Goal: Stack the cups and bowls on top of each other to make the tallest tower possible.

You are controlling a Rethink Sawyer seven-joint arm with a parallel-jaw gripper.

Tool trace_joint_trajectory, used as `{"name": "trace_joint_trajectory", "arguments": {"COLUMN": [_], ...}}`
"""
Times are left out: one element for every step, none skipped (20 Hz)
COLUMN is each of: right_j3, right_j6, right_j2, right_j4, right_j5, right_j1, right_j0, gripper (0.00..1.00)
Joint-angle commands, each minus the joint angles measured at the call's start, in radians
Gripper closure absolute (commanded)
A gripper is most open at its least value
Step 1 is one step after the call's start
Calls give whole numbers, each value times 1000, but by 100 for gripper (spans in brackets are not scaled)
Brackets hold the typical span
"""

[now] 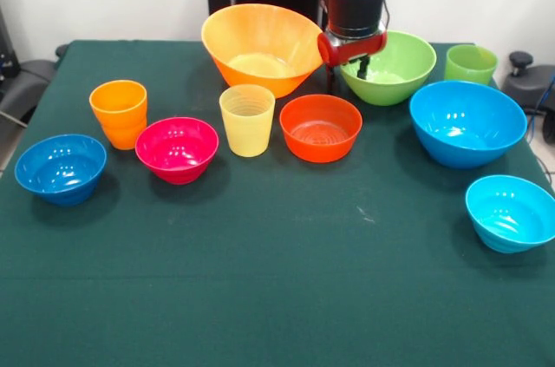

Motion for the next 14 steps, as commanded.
{"name": "trace_joint_trajectory", "arguments": {"right_j3": [-161, -162, -162, -162, -158, -156, -156, -156, -155, -156, -157, -156, -159, -159], "right_j6": [95, 95, 96, 100, 108, 114, 111, 108, 106, 97, 90, 89, 86, 86], "right_j2": [45, 44, 44, 41, 44, 41, 48, 55, 61, 66, 67, 67, 62, 62], "right_j4": [-22, -22, -21, -18, -16, -20, -17, -15, -13, -12, -11, -10, -10, -9], "right_j5": [-35, -35, -36, -38, -56, -81, -67, -54, -40, -16, 2, 9, 15, 17], "right_j1": [97, 98, 98, 99, 100, 100, 98, 96, 94, 89, 85, 81, 81, 78], "right_j0": [13, 12, 11, 14, 9, 11, 7, 2, -2, -5, -5, -4, 1, 3], "gripper": [0, 0, 0, 0, 0, 100, 100, 100, 100, 100, 100, 100, 100, 100]}}
